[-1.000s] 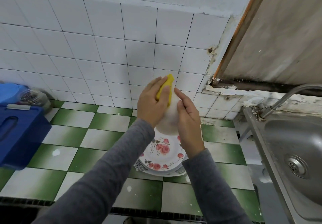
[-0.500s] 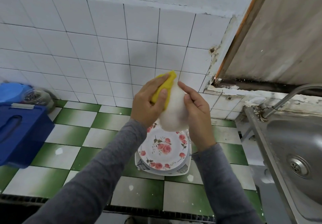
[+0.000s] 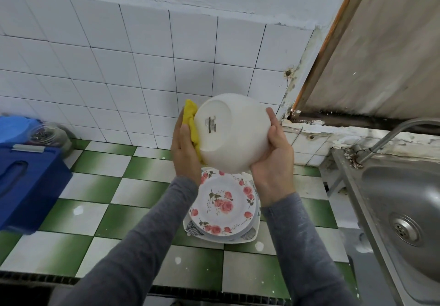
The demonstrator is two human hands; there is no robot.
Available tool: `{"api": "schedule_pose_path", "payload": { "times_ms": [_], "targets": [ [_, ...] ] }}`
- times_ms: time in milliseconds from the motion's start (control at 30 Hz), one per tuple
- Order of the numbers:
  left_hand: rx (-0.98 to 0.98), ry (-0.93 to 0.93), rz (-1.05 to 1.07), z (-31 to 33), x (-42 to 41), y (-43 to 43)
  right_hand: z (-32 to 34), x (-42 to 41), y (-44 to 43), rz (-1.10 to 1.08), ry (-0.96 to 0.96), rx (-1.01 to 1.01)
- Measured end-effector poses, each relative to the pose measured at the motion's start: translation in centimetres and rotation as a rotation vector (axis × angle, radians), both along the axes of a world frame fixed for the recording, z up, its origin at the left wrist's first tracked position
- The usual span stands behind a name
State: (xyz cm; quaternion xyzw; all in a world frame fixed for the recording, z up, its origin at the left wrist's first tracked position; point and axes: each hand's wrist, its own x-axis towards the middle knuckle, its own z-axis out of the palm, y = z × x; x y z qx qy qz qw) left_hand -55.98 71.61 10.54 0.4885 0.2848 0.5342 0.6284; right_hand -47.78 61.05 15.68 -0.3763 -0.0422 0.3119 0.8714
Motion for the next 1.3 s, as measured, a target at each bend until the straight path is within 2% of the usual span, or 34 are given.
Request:
{"api": "schedule_pose_path", "payload": {
  "times_ms": [100, 267, 367, 467, 633, 767, 900, 1067, 1200, 1300],
  "targets": [
    [0.121, -0.028, 0.127, 0.0, 0.5, -0.9, -0.2, -1.0, 0.6, -0.017, 0.146, 0.033],
    [0.672, 0.180, 0.218, -1.7, 1.2, -0.5, 0.3, -2.0, 1.6, -0.042, 0.229, 0.090],
    [0.937, 0.258, 0.196, -2.0, 1.5, -0.1, 0.5, -2.5, 2.1, -0.053, 0.137, 0.067],
    [1.039, 0.272, 0.109, -1.4, 1.4, 0.7, 0.6, -2.7, 2.0, -0.024, -0.027, -0.041],
    [0.936, 0.295, -0.114, 1.1, 0.9, 1.6, 0.2, -2.5, 0.7, 0.123, -0.230, -0.200],
    [1.037, 0.335, -0.094, 1.3, 0.7, 1.5, -0.1, -2.0, 0.4, 0.165, -0.355, -0.241],
    [0.932, 0.284, -0.118, 0.9, 0.2, 1.7, -0.5, -1.2, 0.0, 0.175, -0.474, -0.297],
    [0.656, 0.204, -0.216, 0.9, -0.2, 2.3, -0.3, 0.1, -0.8, 0.162, -0.330, -0.205],
    [0.377, 0.217, -0.291, -0.5, -0.1, 2.7, -0.7, 0.9, -1.0, 0.075, -0.115, -0.072],
    [0.338, 0.215, -0.257, -2.6, 0.2, 1.7, -1.0, 0.8, -0.7, 0.010, 0.007, -0.001]
  ]
}}
